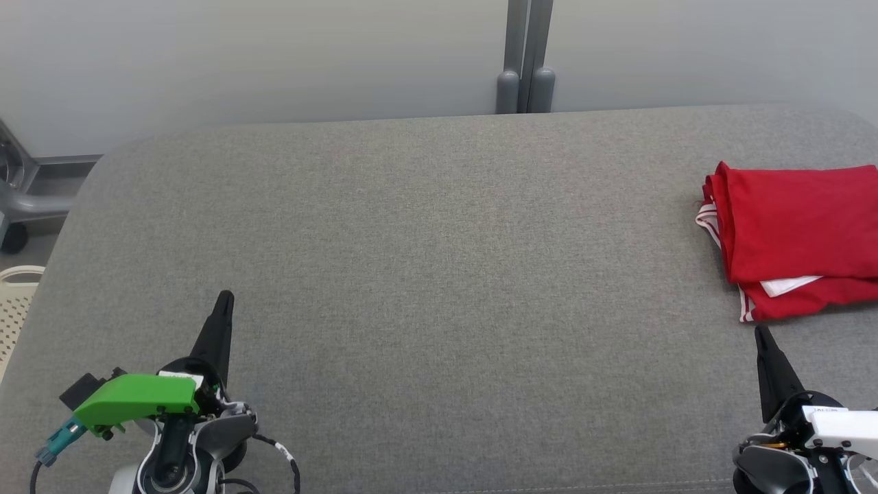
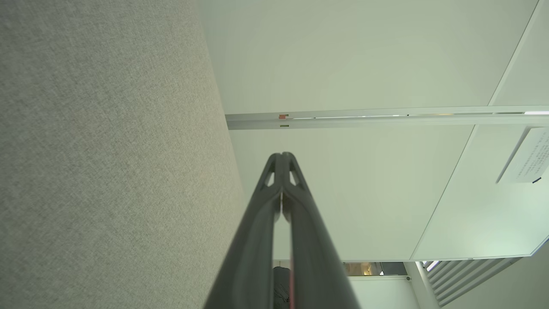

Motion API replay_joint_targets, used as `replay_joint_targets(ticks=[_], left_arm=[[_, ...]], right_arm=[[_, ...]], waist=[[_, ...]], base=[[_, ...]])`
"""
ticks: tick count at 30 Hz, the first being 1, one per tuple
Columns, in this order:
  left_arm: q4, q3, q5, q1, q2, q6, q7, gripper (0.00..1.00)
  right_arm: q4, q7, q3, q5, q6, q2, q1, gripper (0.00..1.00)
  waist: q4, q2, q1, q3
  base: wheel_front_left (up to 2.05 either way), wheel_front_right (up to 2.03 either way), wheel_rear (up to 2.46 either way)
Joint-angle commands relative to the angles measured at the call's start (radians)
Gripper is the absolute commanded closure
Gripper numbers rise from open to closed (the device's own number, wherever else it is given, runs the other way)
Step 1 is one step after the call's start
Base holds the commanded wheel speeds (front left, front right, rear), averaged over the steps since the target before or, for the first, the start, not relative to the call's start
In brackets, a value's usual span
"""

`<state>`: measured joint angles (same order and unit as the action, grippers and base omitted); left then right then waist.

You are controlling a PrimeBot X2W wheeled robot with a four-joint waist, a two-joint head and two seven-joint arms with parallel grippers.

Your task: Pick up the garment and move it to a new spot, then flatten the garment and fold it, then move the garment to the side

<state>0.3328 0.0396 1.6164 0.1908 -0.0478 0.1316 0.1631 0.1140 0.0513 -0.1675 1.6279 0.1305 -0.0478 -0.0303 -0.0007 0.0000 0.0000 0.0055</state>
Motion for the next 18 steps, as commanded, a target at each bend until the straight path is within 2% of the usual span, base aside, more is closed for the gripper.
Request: replay_joint_targets(ticks=[1, 18], left_arm=[[0.001, 0.002, 0.004, 0.014, -0.001, 0.002, -0.001, 1.0], [0.001, 0.002, 0.004, 0.014, -0.001, 0.002, -0.001, 1.0]], right_arm=[[-0.004, 0.0, -0.002, 0.004, 0.0, -0.005, 0.008, 1.0], [-0.004, 0.0, -0.002, 0.004, 0.0, -0.004, 0.008, 1.0]], waist=[[0.0, 0.0, 0.0, 0.0], [0.0, 0.0, 0.0, 0.0]], base=[[0.0, 0.0, 0.0], [0.0, 0.0, 0.0]])
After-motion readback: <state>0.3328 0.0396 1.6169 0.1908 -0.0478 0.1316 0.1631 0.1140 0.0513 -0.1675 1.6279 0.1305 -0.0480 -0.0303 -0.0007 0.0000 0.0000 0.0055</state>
